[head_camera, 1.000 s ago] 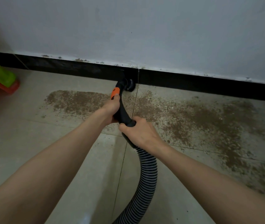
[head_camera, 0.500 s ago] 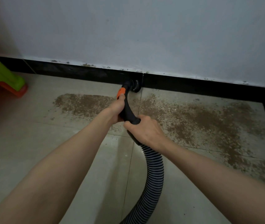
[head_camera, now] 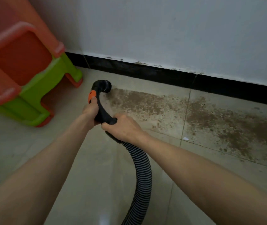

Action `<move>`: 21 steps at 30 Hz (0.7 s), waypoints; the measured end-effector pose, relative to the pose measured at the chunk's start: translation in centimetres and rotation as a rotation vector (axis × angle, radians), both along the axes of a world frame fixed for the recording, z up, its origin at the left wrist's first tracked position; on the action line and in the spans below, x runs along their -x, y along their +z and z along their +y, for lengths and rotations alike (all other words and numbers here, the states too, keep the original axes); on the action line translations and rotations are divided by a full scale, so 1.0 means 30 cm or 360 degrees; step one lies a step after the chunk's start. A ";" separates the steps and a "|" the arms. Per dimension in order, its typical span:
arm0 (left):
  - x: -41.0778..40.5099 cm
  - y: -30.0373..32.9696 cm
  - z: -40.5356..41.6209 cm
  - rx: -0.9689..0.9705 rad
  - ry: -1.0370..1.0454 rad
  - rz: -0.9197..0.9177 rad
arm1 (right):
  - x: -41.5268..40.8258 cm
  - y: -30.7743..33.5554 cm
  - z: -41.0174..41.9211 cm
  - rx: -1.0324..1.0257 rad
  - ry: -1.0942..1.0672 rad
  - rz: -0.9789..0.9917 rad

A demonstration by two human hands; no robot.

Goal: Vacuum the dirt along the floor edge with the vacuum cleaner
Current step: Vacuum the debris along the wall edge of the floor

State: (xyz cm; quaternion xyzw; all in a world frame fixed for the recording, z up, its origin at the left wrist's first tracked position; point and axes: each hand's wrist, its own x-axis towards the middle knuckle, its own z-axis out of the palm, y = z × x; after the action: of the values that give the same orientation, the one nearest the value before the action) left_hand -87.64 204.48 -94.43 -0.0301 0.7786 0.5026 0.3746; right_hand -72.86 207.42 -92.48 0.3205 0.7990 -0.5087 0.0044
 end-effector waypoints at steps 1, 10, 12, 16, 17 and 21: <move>0.030 -0.005 -0.042 0.0009 0.0046 -0.0011 | 0.031 -0.003 -0.023 -0.0010 0.0052 -0.0007; 0.087 -0.076 -0.244 -0.0004 0.0443 -0.0076 | 0.114 -0.055 -0.153 0.0003 0.0282 -0.0106; 0.068 -0.095 -0.254 -0.0015 0.0500 -0.0089 | 0.096 -0.062 -0.158 -0.0016 0.0297 -0.0126; 0.022 -0.125 -0.256 -0.0063 0.0527 -0.0125 | 0.054 -0.075 -0.153 -0.0032 0.0300 -0.0151; 0.011 -0.130 -0.251 -0.0072 0.0506 -0.0133 | 0.042 -0.078 -0.147 -0.0020 0.0289 -0.0156; -0.022 -0.133 -0.203 -0.0062 0.0402 -0.0132 | 0.004 -0.082 -0.115 -0.0018 0.0226 -0.0174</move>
State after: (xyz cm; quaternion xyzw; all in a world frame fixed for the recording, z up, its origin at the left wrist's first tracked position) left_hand -86.97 198.40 -98.42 -0.1414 0.7425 0.5592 0.3406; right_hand -72.98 203.97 -94.95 0.2903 0.8212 -0.4844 0.0824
